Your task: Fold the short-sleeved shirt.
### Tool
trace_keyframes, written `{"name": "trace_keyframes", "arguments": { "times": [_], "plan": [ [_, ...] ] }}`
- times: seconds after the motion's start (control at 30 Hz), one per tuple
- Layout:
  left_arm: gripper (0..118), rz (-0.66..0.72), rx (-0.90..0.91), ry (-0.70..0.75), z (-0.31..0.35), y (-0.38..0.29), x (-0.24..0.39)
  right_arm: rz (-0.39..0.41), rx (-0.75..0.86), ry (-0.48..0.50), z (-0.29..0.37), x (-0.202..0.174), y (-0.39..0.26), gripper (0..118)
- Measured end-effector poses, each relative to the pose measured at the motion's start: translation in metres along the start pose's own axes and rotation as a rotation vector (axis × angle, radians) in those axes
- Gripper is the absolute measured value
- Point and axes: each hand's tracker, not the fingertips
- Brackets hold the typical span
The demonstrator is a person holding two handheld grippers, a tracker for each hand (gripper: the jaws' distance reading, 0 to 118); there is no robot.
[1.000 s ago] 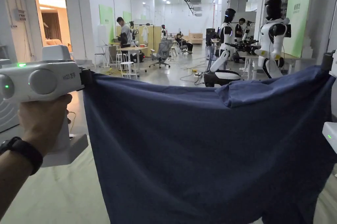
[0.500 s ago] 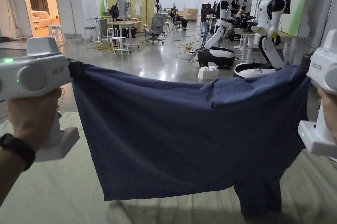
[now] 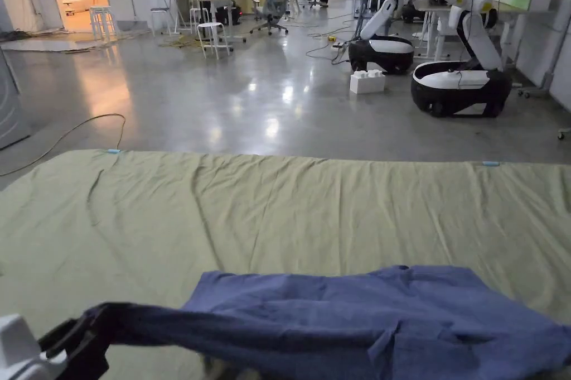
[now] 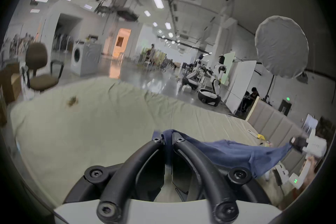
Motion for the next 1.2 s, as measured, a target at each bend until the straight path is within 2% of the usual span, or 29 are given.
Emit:
{"name": "trace_keyframes", "arguments": {
  "times": [0.03,0.1,0.17,0.3,0.33,0.37,0.4,0.47,0.53,0.57,0.6,0.63,0.67,0.7,0.73,0.83,0.93,1.03,1.13,1.2],
  "plan": [
    [6,-0.016,-0.015,-0.007,0.014,-0.017,-0.006,-0.023,-0.037,-0.009,0.015,0.007,-0.016,5],
    [6,-0.044,-0.076,0.078,0.028,-0.033,-0.028,-0.053,-0.122,-0.037,0.038,0.023,-0.044,5],
    [6,-0.045,-0.157,0.076,0.039,-0.054,-0.044,-0.049,-0.182,-0.058,0.052,0.035,-0.067,5],
    [6,-0.052,-0.296,0.057,0.038,-0.082,-0.07,0.001,-0.354,-0.063,0.047,0.059,-0.108,5],
    [6,-0.057,-0.335,0.055,0.036,-0.092,-0.076,0.027,-0.397,-0.058,0.043,0.063,-0.116,5],
    [6,-0.073,-0.382,0.069,0.041,-0.074,-0.062,0.066,-0.436,-0.066,0.04,0.064,-0.123,5],
    [6,-0.078,-0.416,0.074,0.042,-0.075,-0.062,0.061,-0.422,-0.071,0.038,0.067,-0.128,5],
    [6,-0.078,-0.464,0.096,0.031,-0.094,-0.072,0.102,-0.519,-0.084,0.032,0.072,-0.135,5],
    [7,-0.1,-0.522,0.107,0.031,-0.088,-0.078,0.097,-0.579,-0.082,0.025,0.079,-0.139,8],
    [7,-0.1,-0.531,0.109,0.032,-0.083,-0.082,0.068,-0.582,-0.113,0.027,0.083,-0.14,20],
    [16,-0.096,-0.554,0.132,0.013,-0.104,-0.091,0.051,-0.584,-0.138,0.027,0.087,-0.14,53],
    [33,-0.082,-0.561,0.173,0.012,-0.105,-0.094,0.024,-0.593,-0.157,0.026,0.092,-0.138,79],
    [56,-0.083,-0.53,0.187,0.015,-0.104,-0.096,-0.007,-0.585,-0.156,0.028,0.096,-0.135,93],
    [86,-0.089,-0.508,0.187,0.018,-0.101,-0.098,-0.037,-0.543,-0.137,0.038,0.097,-0.131,92],
    [99,-0.091,-0.476,0.202,0.027,-0.098,-0.098,-0.061,-0.503,-0.135,0.044,0.099,-0.125,89],
    [99,-0.137,-0.34,0.223,0.054,-0.08,-0.076,-0.07,-0.408,-0.088,0.063,0.095,-0.106,89],
    [99,-0.222,-0.158,0.153,0.068,-0.047,-0.056,-0.052,-0.277,-0.013,0.085,0.075,-0.08,89],
    [99,-0.301,-0.043,0.081,0.094,-0.036,-0.014,0.022,-0.13,0.066,0.113,0.045,-0.055,89],
    [99,-0.279,0.063,0.127,0.118,-0.034,0.016,0.135,-0.005,0.092,0.137,0.019,-0.04,90],
    [97,-0.289,0.103,0.052,0.128,-0.028,0.026,0.184,0.041,0.132,0.15,0.008,-0.033,89]
  ]
}}
